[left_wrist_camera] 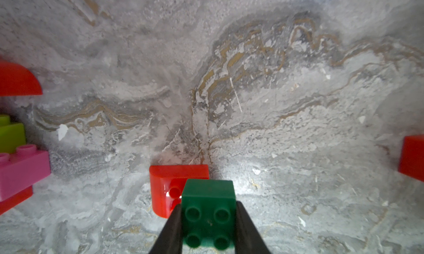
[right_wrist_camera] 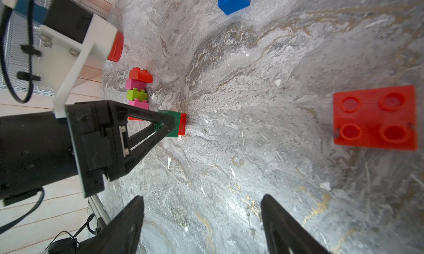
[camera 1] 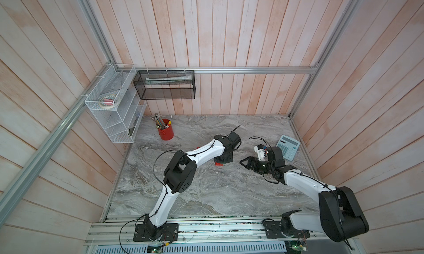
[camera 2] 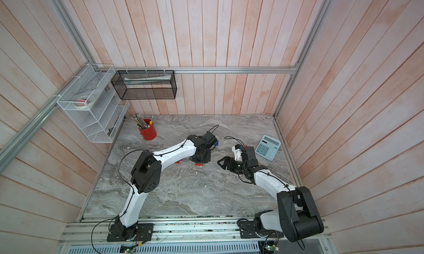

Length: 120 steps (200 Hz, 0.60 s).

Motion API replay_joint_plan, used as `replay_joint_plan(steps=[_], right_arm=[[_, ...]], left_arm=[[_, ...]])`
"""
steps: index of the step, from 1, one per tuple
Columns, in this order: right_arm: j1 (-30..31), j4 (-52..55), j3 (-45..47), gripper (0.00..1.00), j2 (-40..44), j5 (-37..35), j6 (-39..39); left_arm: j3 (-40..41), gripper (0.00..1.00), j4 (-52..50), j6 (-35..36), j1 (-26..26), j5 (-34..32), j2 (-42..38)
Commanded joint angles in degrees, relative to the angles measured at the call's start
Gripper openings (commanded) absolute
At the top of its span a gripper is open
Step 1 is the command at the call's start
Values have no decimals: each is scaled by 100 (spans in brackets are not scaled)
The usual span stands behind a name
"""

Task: Assemble the letter s with lego
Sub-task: Assemble the lego brick with the lego brick.

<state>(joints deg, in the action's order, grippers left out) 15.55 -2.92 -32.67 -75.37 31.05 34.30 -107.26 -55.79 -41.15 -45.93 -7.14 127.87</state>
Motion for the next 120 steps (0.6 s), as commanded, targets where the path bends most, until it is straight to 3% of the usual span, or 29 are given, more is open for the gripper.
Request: replay_joint_plan(steps=[1, 120], right_arm=[[-46, -79, 66, 82, 23, 72, -20], [-70, -72, 129, 82, 101, 90, -73]], left_arm=[[-85, 31, -81, 89, -37, -156, 211], [253, 31, 31, 274, -143, -502, 455]])
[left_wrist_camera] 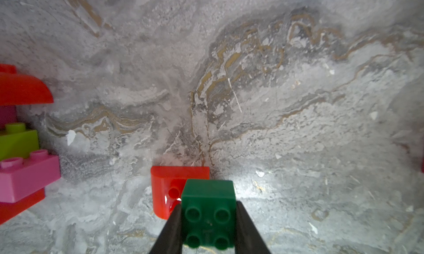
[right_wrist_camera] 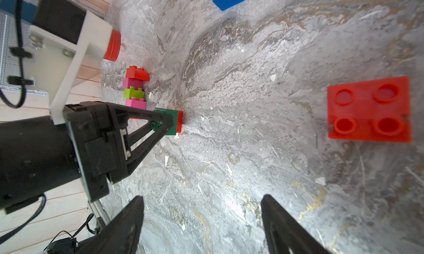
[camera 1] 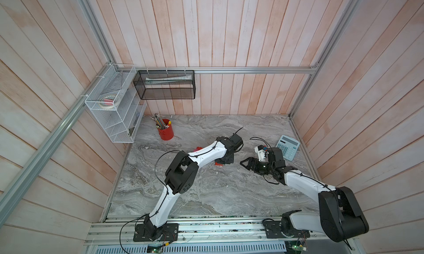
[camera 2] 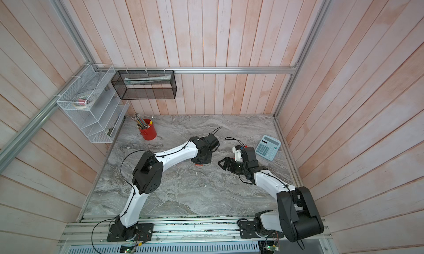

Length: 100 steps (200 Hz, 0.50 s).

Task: Assemble the letter s with lego
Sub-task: Assemble the lego brick with the lego brick.

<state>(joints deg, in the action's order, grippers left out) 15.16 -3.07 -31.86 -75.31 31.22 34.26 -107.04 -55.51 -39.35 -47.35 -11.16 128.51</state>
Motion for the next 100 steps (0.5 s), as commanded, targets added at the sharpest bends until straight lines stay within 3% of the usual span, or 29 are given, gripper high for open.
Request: replay_joint_plan(steps=[1, 43, 100], right_arm=[[-30, -60, 52, 82, 95, 75, -69], [-30, -19, -4, 82, 130, 103, -104], [-35, 432, -372, 83, 166, -10, -502]], left_arm=[[234, 31, 8, 95, 3, -94, 402], [344, 33, 130, 12, -20, 70, 262], [163, 47, -24, -46, 7, -9, -238]])
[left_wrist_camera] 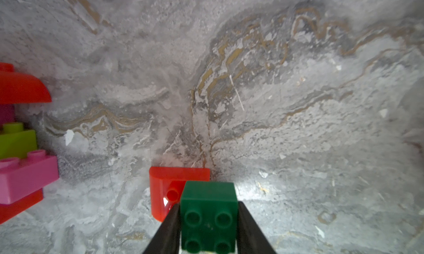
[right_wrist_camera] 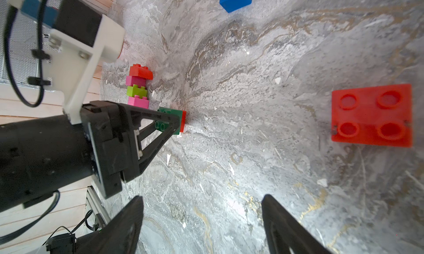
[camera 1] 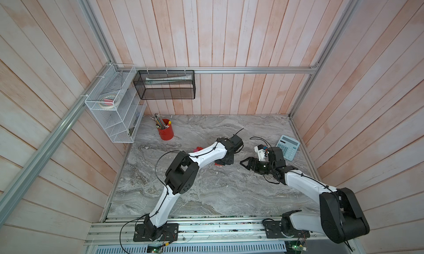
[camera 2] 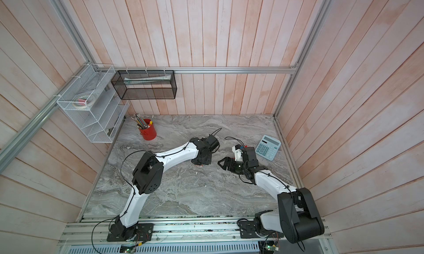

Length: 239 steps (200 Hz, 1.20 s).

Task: Assemble the letter s with lego
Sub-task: Assemble the lego brick with the lego brick, then pick up the lego brick from the center of the board.

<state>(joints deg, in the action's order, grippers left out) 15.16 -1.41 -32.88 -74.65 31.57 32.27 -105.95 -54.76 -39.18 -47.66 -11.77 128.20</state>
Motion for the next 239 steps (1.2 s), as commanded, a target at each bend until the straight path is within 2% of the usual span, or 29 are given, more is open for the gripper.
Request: replay_joint_plan(steps=[1, 48, 82, 106, 140, 198, 239], right_arm=[[-41, 269, -275, 83, 100, -46, -306], [-57, 539, -557, 84, 69, -142, -494], [-135, 1020, -929, 83, -130, -604, -669], [-145, 1292, -1376, 82, -523, -884, -767], [-146, 1375, -1902, 79, -1044, -1209, -701], [186, 1658, -3090, 75, -2262, -2157, -525], [559, 1938, -4170, 72, -3288, -2773, -327]], left_arm=[[51, 47, -97, -64, 42, 48, -217], [-139, 56, -127, -30, 91, 147, -467], [-294, 64, -187, 95, 135, 243, -691], [-171, 75, 44, 438, 178, 614, -951], [160, 100, 485, 1077, 211, 1049, -1348], [1559, 100, 1551, 1211, 675, 1799, -2410], [2217, 100, 1870, 1252, 1008, 2170, -2874]])
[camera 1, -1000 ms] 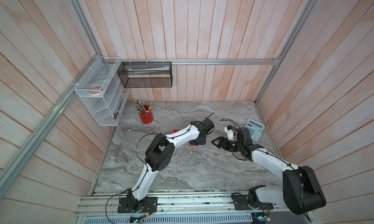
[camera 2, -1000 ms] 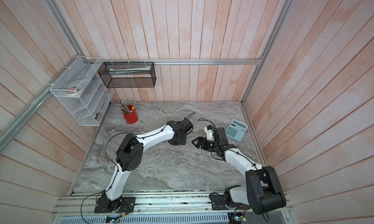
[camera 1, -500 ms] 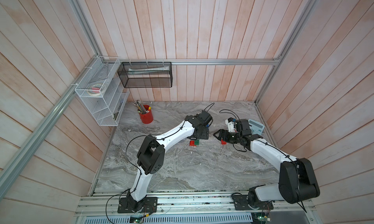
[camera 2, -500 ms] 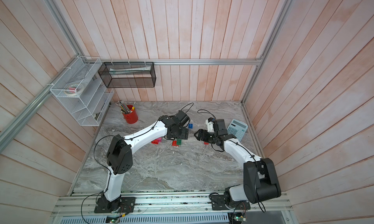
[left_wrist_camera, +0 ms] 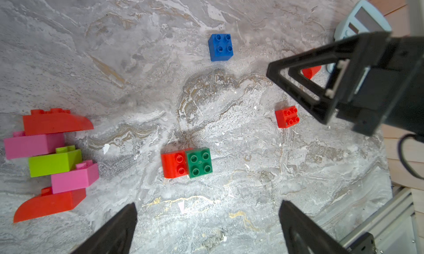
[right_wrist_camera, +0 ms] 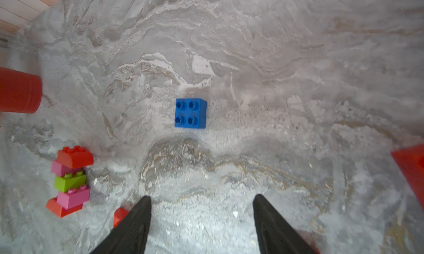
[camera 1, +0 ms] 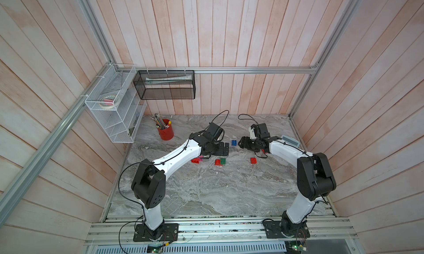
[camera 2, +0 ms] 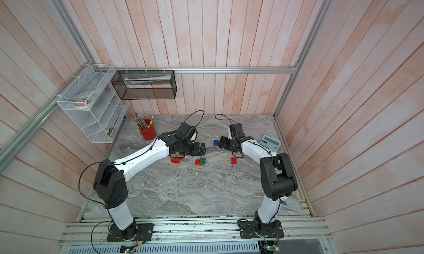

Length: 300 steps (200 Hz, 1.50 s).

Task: Assemble the letter s with lego
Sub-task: Pick up the lego brick from the center of the board.

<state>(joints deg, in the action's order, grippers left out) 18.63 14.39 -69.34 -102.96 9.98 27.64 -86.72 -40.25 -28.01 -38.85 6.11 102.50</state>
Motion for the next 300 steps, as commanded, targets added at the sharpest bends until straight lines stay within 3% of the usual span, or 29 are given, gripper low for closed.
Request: replay_joint_plan(steps=[1, 114, 174, 241, 300], right_arm=[[215, 364, -552, 71, -482, -630, 137], [788, 1991, -3549, 56, -2867, -2161, 233], [922, 2250, -3842, 44, -3108, -2501, 233], [960, 2329, -3850, 43, -3060, -2449, 338], [965, 2379, -3831, 34, -3021, -2435, 409]], left_arm=[[303, 100, 420, 137, 134, 391, -315], [1169, 100, 534, 303, 499, 663, -796], [1237, 100, 521, 337, 572, 716, -742], [1106, 100, 471, 393, 580, 736, -560], [1131, 100, 428, 419, 585, 738, -538]])
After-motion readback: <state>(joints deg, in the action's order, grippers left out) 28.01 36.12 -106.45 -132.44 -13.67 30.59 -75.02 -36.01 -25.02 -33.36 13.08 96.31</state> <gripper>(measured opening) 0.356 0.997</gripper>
